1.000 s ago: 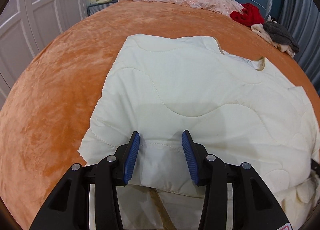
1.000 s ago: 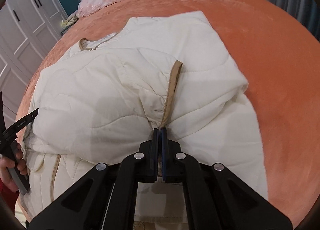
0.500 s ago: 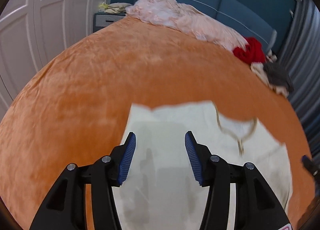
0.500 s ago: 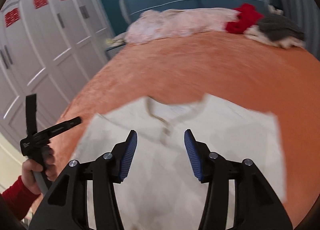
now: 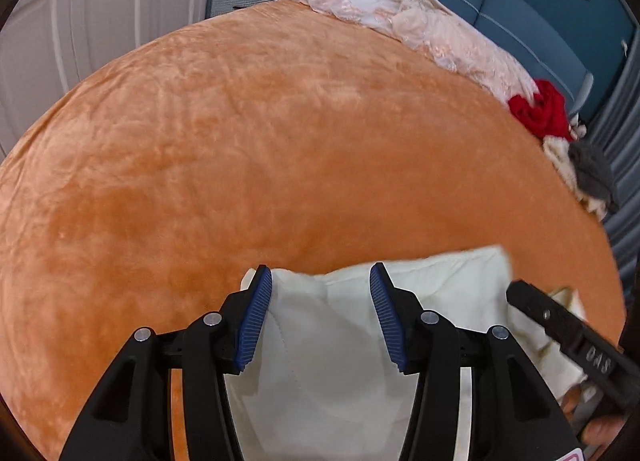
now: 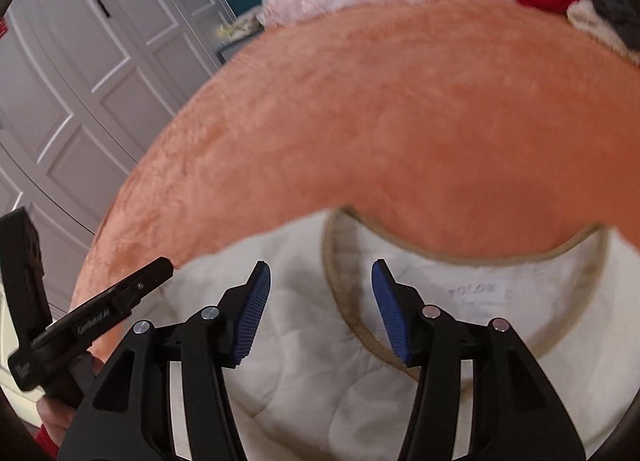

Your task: Fold large clothes

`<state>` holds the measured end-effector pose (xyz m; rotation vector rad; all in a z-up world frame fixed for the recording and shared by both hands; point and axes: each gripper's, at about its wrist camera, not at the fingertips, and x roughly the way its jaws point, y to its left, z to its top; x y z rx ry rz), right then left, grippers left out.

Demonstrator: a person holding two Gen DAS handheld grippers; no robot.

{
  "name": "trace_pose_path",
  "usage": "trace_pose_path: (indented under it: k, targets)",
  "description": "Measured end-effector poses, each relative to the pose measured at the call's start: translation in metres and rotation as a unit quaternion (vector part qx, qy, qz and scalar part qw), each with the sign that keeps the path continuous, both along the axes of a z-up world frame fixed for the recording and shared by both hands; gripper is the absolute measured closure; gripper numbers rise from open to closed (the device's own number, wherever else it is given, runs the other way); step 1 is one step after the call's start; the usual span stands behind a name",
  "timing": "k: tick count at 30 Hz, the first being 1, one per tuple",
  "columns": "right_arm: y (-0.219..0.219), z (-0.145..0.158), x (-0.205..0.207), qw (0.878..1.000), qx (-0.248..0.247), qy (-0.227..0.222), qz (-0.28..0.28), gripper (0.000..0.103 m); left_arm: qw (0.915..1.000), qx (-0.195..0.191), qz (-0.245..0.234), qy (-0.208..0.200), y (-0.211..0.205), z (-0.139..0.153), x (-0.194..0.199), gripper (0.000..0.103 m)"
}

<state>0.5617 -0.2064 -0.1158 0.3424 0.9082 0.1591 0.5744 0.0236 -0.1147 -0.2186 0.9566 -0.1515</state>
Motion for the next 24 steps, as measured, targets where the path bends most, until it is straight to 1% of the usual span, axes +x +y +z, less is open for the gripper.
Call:
trace_pose_path:
  k: [1,2,3,4,5,7,9,12,16,19,20,21,24]
  targets:
    - [0.002,-0.008,0.001,1.0,0.006,0.007,0.004,0.052,0.9999,0.008,-0.005,-0.004,-0.001,-0.007,-0.001,0.053]
    - [0.002,-0.016,0.002,1.0,0.02,0.011,0.013,0.063,0.9999,0.012,-0.008,-0.009,-0.001,-0.011,-0.003,0.053]
    - [0.004,-0.019,0.002,0.999,0.028,0.012,0.021,0.081,0.9997,0.015,-0.008,-0.015,-0.002,-0.015,-0.004,0.053]
    - [0.008,-0.022,0.003,0.999,0.028,0.013,0.031,0.091,0.9995,0.02,-0.007,-0.023,-0.003,-0.018,-0.006,0.053]
    - [0.012,-0.021,0.0,0.999,0.014,0.002,0.035,0.1,0.9993,0.025,-0.006,-0.029,-0.004,-0.019,-0.007,0.053]
    - [0.011,-0.012,-0.012,0.999,0.009,-0.036,0.025,0.101,0.9985,0.038,-0.006,-0.039,-0.008,-0.02,-0.01,0.053]
    - [0.005,-0.011,-0.017,0.999,0.016,-0.049,0.01,0.102,0.9982,0.041,-0.005,-0.044,-0.009,-0.021,-0.011,0.053]
    - [0.006,-0.026,-0.017,0.999,0.005,-0.033,-0.003,0.102,0.9979,0.045,-0.006,-0.047,-0.01,-0.023,-0.01,0.052]
    - [0.006,-0.035,-0.008,1.0,-0.002,-0.009,-0.008,0.102,0.9968,0.064,-0.006,-0.047,-0.015,-0.025,-0.008,0.051]
    - [0.007,-0.033,-0.01,1.0,-0.011,-0.014,-0.01,0.102,0.9957,0.08,-0.007,-0.046,-0.019,-0.026,-0.007,0.05]
    - [0.003,-0.029,-0.015,0.999,-0.007,-0.025,-0.019,0.1,0.9954,0.084,-0.007,-0.046,-0.019,-0.026,-0.007,0.05]
    - [-0.002,-0.025,-0.02,0.999,-0.003,-0.038,-0.033,0.097,0.9952,0.087,-0.007,-0.046,-0.02,-0.025,-0.007,0.05]
    - [-0.032,-0.001,-0.051,0.99,0.04,-0.103,-0.088,0.096,0.9947,0.093,-0.006,-0.043,-0.021,-0.024,-0.006,0.047]
